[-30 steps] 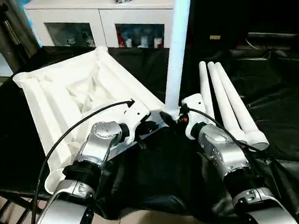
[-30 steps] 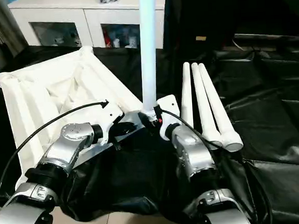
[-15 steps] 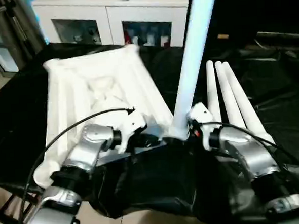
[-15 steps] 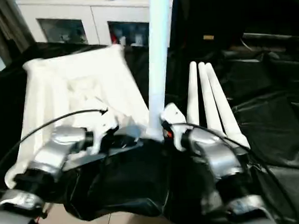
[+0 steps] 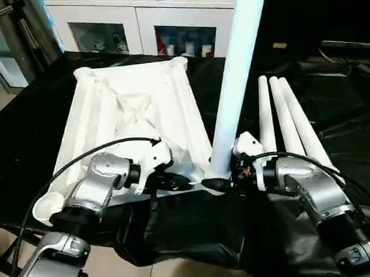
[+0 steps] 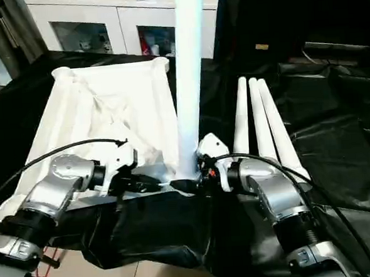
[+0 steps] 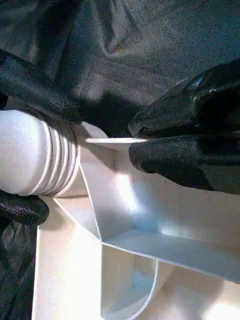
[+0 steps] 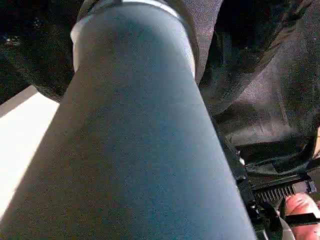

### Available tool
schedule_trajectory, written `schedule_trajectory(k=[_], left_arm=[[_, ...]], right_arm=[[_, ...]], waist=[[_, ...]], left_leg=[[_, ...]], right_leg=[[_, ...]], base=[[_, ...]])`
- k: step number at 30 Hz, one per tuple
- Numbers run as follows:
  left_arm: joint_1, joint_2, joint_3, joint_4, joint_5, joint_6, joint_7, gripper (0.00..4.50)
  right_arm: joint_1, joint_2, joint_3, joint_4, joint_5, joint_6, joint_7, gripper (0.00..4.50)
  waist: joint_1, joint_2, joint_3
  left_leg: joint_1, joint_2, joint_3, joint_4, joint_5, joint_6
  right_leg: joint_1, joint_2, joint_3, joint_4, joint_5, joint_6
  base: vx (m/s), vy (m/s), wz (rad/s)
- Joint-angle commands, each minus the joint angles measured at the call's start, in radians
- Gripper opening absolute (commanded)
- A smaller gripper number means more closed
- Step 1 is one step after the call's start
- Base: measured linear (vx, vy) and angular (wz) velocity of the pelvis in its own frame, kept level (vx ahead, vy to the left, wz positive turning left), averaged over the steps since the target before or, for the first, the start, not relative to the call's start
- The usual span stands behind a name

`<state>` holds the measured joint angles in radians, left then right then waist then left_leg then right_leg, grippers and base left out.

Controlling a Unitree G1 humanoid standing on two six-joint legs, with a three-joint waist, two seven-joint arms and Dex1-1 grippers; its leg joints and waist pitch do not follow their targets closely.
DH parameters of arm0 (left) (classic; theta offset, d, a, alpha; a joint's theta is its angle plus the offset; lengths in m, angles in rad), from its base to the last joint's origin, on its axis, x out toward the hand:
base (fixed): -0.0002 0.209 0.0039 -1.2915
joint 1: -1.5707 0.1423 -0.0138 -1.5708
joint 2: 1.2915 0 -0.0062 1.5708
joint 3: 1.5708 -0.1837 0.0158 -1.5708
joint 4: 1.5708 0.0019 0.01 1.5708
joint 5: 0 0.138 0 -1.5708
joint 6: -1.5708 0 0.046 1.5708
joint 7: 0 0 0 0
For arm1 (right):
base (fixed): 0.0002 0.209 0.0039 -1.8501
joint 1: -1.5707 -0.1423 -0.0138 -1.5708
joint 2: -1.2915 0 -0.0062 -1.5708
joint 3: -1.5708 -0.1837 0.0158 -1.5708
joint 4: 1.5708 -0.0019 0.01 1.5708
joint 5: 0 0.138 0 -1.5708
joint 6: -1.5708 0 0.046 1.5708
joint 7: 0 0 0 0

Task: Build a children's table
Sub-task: Rotate leg to tighten

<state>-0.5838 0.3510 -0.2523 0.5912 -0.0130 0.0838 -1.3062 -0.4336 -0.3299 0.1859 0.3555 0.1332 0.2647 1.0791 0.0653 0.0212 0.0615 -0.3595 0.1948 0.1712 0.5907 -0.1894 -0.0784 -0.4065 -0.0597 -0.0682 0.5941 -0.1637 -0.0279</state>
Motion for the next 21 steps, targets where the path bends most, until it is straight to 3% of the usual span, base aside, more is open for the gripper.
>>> schedule_trajectory(k=[1, 6, 7, 9, 11, 13, 15, 19, 20, 21], left_arm=[[-0.017, -0.013, 0.0, -0.049, -0.027, -0.008, 0.008, 0.0], [-0.038, -0.057, 0.03, -0.013, -0.014, 0.006, 0.121, 0.0], [-0.051, -0.079, 0.045, 0.004, -0.007, 0.016, 0.184, 0.0], [-0.059, -0.09, 0.052, 0.015, -0.001, 0.021, 0.221, 0.0], [-0.078, -0.115, 0.065, 0.037, 0.015, 0.034, 0.306, 0.0], [-0.089, -0.128, 0.072, 0.049, 0.025, 0.043, 0.355, 0.0], [-0.117, -0.172, 0.094, 0.075, 0.042, 0.087, 0.5, 0.0], [-0.136, -0.225, 0.11, 0.08, 0.045, 0.127, 0.609, 0.0], [-0.137, -0.238, 0.108, 0.078, 0.044, 0.129, 0.623, 0.0], [-0.136, -0.248, 0.105, 0.076, 0.044, 0.122, 0.621, 0.0]], right_arm=[[0.013, 0.018, 0.028, -0.034, 0.02, 0.009, 0.014, 3.2], [0.006, 0.1, 0.0, 0.039, -0.022, -0.011, -0.157, 2.82], [-0.009, 0.145, -0.014, 0.092, -0.047, -0.023, -0.262, 2.79], [-0.02, 0.172, -0.026, 0.122, -0.053, -0.025, -0.318, 2.75], [-0.051, 0.239, -0.065, 0.19, -0.048, -0.027, -0.443, 2.73], [-0.065, 0.269, -0.083, 0.217, -0.044, -0.027, -0.497, 2.72], [-0.103, 0.34, -0.108, 0.283, -0.05, -0.037, -0.615, 2.72], [-0.121, 0.382, -0.095, 0.312, -0.059, -0.071, -0.627, 2.72], [-0.124, 0.386, -0.095, 0.314, -0.059, -0.079, -0.628, 3.28], [-0.127, 0.39, -0.102, 0.318, -0.055, -0.086, -0.623, 3.42]], waist=[[0.0, -0.004, -0.073], [-0.007, -0.005, -0.072], [-0.011, -0.004, -0.071], [-0.017, -0.006, -0.07], [-0.031, -0.005, -0.07], [-0.034, -0.005, -0.07], [-0.035, -0.005, -0.071], [-0.031, -0.009, -0.073], [-0.029, -0.008, -0.074], [-0.028, -0.008, -0.076]], left_leg=[[0.003, 0.034, -0.004, -0.063, -0.154, 0.068], [0.002, 0.032, -0.006, -0.065, -0.154, 0.054], [0.004, 0.03, -0.005, -0.064, -0.163, 0.046], [0.002, 0.027, -0.007, -0.066, -0.175, 0.034], [0.002, 0.026, -0.008, -0.066, -0.178, 0.025], [0.007, 0.024, -0.007, -0.064, -0.187, 0.024], [0.007, 0.024, -0.006, -0.064, -0.176, 0.027], [0.003, 0.025, -0.004, -0.062, -0.154, 0.046], [0.005, 0.025, -0.004, -0.062, -0.15, 0.054], [0.003, 0.026, -0.004, -0.061, -0.136, 0.06]], right_leg=[[0.06, -0.077, 0.047, -0.068, -0.245, -0.209], [0.06, -0.078, 0.047, -0.07, -0.265, -0.2], [0.056, -0.077, 0.047, -0.073, -0.286, -0.195], [0.06, -0.078, 0.045, -0.076, -0.324, -0.183], [0.056, -0.077, 0.045, -0.077, -0.341, -0.176], [0.054, -0.077, 0.046, -0.083, -0.362, -0.169], [0.054, -0.075, 0.046, -0.08, -0.342, -0.176], [0.058, -0.075, 0.048, -0.076, -0.288, -0.186], [0.056, -0.074, 0.048, -0.075, -0.272, -0.192], [0.06, -0.075, 0.048, -0.07, -0.245, -0.199]], base=[[0.0, 0.0, 0.0], [0.0, 0.0, 0.0], [0.0, 0.0, 0.0], [0.0, 0.0, 0.0], [0.0, 0.0, 0.0], [0.0, 0.0, 0.0], [0.0, 0.0, 0.0], [0.0, 0.0, 0.0], [0.0, 0.0, 0.0], [0.0, 0.0, 0.0]])
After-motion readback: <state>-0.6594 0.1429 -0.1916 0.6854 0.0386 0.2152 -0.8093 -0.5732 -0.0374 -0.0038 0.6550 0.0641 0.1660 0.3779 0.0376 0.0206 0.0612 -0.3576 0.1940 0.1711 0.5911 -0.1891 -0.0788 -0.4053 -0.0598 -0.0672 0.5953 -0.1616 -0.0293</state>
